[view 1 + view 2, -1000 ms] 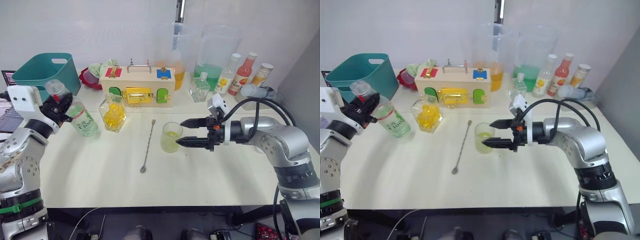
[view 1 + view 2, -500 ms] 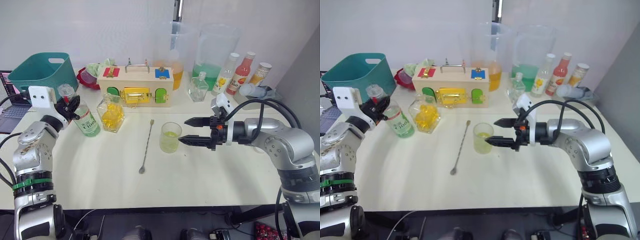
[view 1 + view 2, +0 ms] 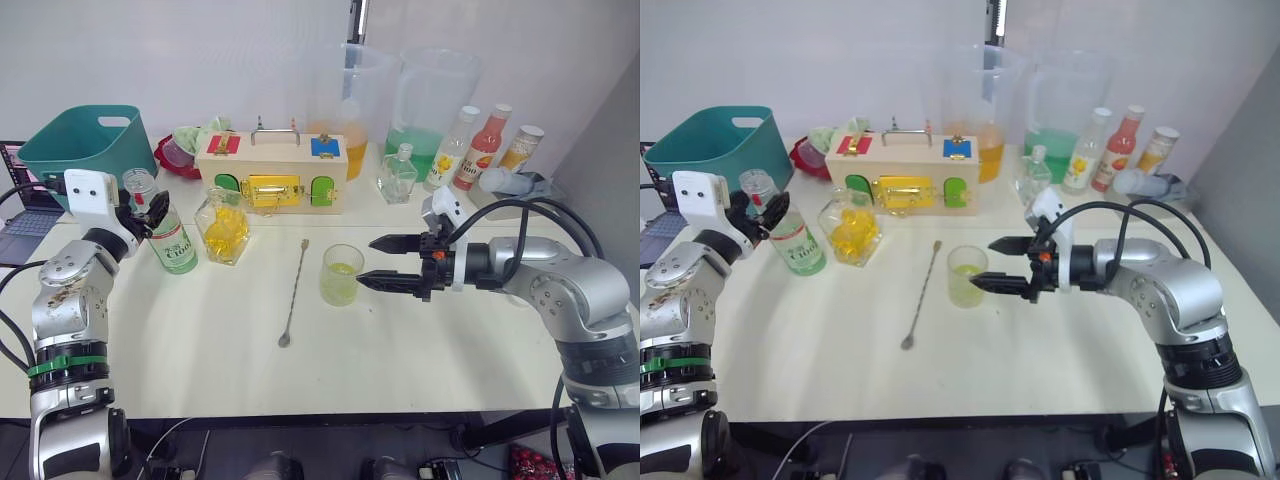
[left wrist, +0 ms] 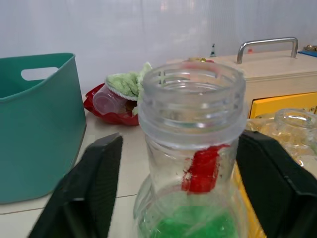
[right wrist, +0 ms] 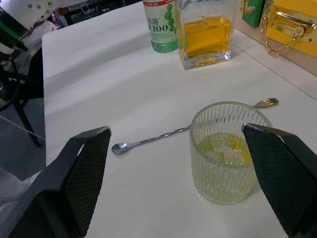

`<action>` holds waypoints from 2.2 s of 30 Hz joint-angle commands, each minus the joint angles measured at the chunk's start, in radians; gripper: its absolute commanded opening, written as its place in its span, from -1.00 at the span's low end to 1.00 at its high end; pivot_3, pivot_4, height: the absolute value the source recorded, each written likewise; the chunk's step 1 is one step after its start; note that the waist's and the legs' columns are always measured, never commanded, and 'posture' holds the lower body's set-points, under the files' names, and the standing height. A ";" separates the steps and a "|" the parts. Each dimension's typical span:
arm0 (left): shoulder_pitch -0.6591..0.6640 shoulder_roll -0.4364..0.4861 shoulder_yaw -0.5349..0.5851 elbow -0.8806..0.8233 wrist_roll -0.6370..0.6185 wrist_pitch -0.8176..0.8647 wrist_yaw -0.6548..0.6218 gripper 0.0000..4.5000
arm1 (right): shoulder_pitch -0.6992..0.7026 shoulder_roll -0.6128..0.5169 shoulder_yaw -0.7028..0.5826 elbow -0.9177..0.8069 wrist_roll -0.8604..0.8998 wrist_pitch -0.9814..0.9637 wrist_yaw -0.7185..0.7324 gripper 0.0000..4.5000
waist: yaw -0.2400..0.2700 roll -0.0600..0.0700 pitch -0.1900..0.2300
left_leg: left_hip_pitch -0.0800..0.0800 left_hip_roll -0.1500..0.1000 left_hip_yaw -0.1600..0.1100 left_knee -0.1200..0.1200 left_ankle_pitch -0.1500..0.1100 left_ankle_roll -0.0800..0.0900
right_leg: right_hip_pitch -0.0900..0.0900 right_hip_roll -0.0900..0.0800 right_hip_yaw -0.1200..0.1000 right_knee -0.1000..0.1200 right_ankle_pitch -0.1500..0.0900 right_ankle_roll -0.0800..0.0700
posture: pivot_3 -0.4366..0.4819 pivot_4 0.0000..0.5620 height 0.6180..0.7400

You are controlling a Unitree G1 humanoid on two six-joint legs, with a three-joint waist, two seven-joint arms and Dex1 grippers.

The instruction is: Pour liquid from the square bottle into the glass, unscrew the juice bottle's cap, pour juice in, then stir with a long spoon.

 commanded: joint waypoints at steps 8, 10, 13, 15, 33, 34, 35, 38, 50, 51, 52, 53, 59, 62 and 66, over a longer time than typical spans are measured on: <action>-0.048 0.002 0.072 -0.116 -0.054 -0.047 0.026 0.99 | -0.021 -0.003 -0.032 -0.017 0.010 0.005 0.003 1.00 | 0.002 0.000 0.000 | 0.000 0.000 0.000 0.000 0.000 0.000 | 0.000 0.000 0.000 0.000 0.000 0.000 | -0.05 -0.47 0.88; -0.047 0.002 0.073 -0.118 -0.055 -0.047 0.027 0.99 | -0.021 -0.003 -0.032 -0.017 0.010 0.005 0.003 1.00 | 0.002 0.000 0.000 | 0.000 0.000 0.000 0.000 0.000 0.000 | 0.000 0.000 0.000 0.000 0.000 0.000 | -0.05 -0.47 0.88; -0.064 0.021 0.071 -0.180 -0.090 -0.059 -0.023 0.99 | -0.036 -0.001 -0.029 -0.011 0.010 0.002 0.010 1.00 | 0.002 0.000 0.000 | 0.000 0.000 0.000 0.000 0.000 0.000 | 0.000 0.000 0.000 0.000 0.000 0.000 | -0.05 -0.47 0.88; -0.080 0.052 0.066 -0.285 -0.166 -0.046 -0.120 0.99 | -0.057 -0.002 -0.029 0.002 0.009 -0.005 0.020 1.00 | 0.001 -0.001 0.001 | 0.000 0.000 0.000 0.000 0.000 0.000 | 0.000 0.000 0.000 0.000 0.000 0.000 | -0.05 -0.47 0.88; 0.434 0.227 0.097 -0.681 -0.505 0.314 -0.454 0.99 | 0.118 -0.064 -0.126 0.072 -0.157 -0.301 0.042 1.00 | 0.001 -0.001 0.000 | 0.008 -0.002 0.001 -0.009 0.001 -0.002 | 0.004 -0.001 0.002 -0.001 -0.001 0.000 | -0.05 -0.47 0.88; 0.476 0.219 0.102 -0.675 -0.492 0.295 -0.464 0.99 | 0.151 -0.072 -0.153 0.078 -0.157 -0.317 0.041 1.00 | 0.001 -0.002 0.000 | 0.007 -0.002 0.001 -0.009 0.001 -0.002 | 0.002 -0.001 0.002 -0.002 -0.002 0.000 | -0.05 -0.47 0.88; 0.504 0.214 0.105 -0.669 -0.483 0.282 -0.472 0.99 | 0.174 -0.077 -0.172 0.081 -0.157 -0.327 0.041 1.00 | 0.002 -0.002 0.000 | 0.004 -0.001 0.001 -0.009 0.001 -0.004 | 0.001 0.000 0.001 -0.003 -0.004 -0.001 | -0.05 -0.47 0.88; 0.555 0.203 0.108 -0.649 -0.450 0.243 -0.489 0.99 | 0.234 -0.081 -0.208 0.078 -0.151 -0.348 0.048 1.00 | 0.003 -0.001 0.000 | 0.004 -0.001 0.001 -0.014 0.004 -0.009 | 0.000 0.000 0.001 -0.005 -0.006 -0.003 | -0.05 -0.47 0.88; 0.751 0.111 0.163 -0.440 -0.282 -0.050 -0.575 0.99 | 0.507 -0.064 -0.355 0.101 -0.147 -0.453 0.050 1.00 | 0.008 -0.001 0.000 | 0.008 0.001 0.000 -0.018 0.004 -0.011 | 0.001 -0.001 0.001 -0.008 -0.005 -0.007 | -0.05 -0.47 0.88; 0.766 0.100 0.172 -0.424 -0.276 -0.072 -0.579 0.99 | 0.527 -0.064 -0.365 0.103 -0.143 -0.453 0.049 1.00 | 0.008 -0.001 0.000 | 0.008 0.001 0.000 -0.018 0.004 -0.011 | 0.001 -0.001 0.001 -0.009 -0.005 -0.007 | -0.05 -0.47 0.88; 0.792 0.086 0.187 -0.402 -0.270 -0.097 -0.589 0.99 | 0.552 -0.067 -0.382 0.118 -0.146 -0.464 0.051 1.00 | 0.007 -0.001 0.000 | 0.008 0.002 0.000 -0.018 0.004 -0.011 | 0.001 -0.001 0.001 -0.009 -0.005 -0.007 | -0.05 -0.47 0.88; 0.811 0.076 0.196 -0.385 -0.266 -0.115 -0.595 0.99 | 0.569 -0.070 -0.394 0.130 -0.149 -0.474 0.053 1.00 | 0.007 0.000 0.000 | 0.008 0.002 -0.001 -0.018 0.004 -0.011 | 0.001 -0.001 0.001 -0.009 -0.005 -0.007 | -0.05 -0.47 0.88; 0.897 0.050 0.244 -0.250 -0.232 -0.231 -0.640 0.99 | 0.647 -0.084 -0.459 0.196 -0.162 -0.542 0.074 1.00 | 0.008 0.000 0.000 | 0.008 0.002 -0.001 -0.018 0.004 -0.010 | 0.000 -0.002 0.000 -0.012 -0.005 -0.007 | -0.05 -0.47 0.88; 0.940 0.049 0.262 -0.179 -0.221 -0.267 -0.658 0.99 | 0.671 -0.103 -0.509 0.248 -0.163 -0.583 0.094 1.00 | 0.008 0.000 -0.001 | 0.008 0.002 -0.002 -0.018 0.002 -0.009 | -0.002 -0.004 0.000 -0.013 -0.005 -0.007 | -0.05 -0.47 0.88; 0.949 0.049 0.267 -0.164 -0.234 -0.268 -0.663 0.99 | 0.677 -0.125 -0.539 0.298 -0.162 -0.604 0.110 1.00 | 0.009 0.000 -0.001 | 0.008 0.002 -0.001 -0.017 0.001 -0.008 | -0.002 -0.005 0.000 -0.013 -0.005 -0.006 | -0.05 -0.47 0.88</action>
